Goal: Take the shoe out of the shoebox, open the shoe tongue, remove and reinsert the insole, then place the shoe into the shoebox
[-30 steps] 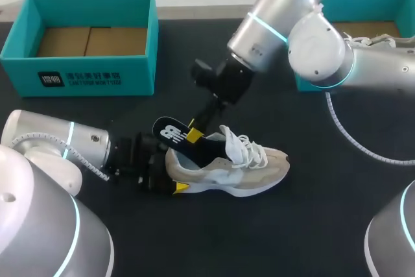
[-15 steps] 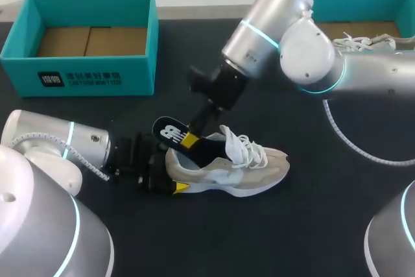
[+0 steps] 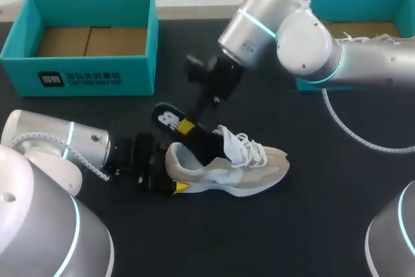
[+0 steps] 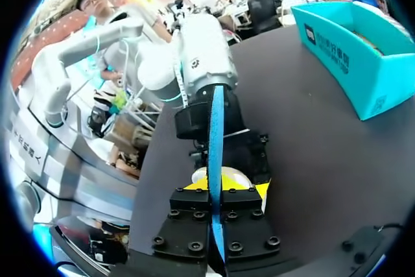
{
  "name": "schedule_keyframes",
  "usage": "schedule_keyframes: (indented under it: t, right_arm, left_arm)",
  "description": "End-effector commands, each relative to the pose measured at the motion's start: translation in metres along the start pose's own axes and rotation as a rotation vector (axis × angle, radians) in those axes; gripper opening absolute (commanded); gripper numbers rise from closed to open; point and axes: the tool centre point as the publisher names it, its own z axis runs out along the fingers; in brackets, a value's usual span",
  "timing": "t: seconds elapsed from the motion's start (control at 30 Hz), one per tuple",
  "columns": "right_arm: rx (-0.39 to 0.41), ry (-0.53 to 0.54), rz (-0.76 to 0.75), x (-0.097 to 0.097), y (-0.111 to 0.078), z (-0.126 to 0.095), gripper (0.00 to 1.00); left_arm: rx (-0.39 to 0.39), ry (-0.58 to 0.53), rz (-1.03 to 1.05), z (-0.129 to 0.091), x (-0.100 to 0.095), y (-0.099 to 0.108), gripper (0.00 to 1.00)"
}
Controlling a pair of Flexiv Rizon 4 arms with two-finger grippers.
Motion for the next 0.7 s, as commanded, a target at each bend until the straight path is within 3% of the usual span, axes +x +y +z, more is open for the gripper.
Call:
schedule_keyframes:
  t: [0.03, 0.23, 0.33, 0.53, 0.7]
  right_arm:
    - [-0.015, -0.073, 0.013, 0.01, 0.012, -0.023, 0.0]
    - [-0.208, -0.222, 0.097, 0.013, 0.034, -0.044, 0.0]
    - [-0.267, -0.282, 0.121, 0.014, 0.046, -0.057, 0.0]
    - [-0.315, -0.388, 0.143, 0.01, 0.063, -0.086, 0.0]
    - [-0.382, -0.508, 0.06, 0.004, 0.074, -0.109, 0.0]
  left_arm:
    - [-0.005, 0.002, 0.0, 0.003, -0.001, 0.001, 0.0]
    - [-0.005, 0.002, 0.0, 0.003, -0.001, 0.001, 0.0]
    - [-0.005, 0.002, 0.0, 0.003, -0.001, 0.001, 0.0]
    - [-0.005, 0.002, 0.0, 0.003, -0.001, 0.001, 0.0]
    - [-0.005, 0.002, 0.0, 0.003, -0.001, 0.001, 0.0]
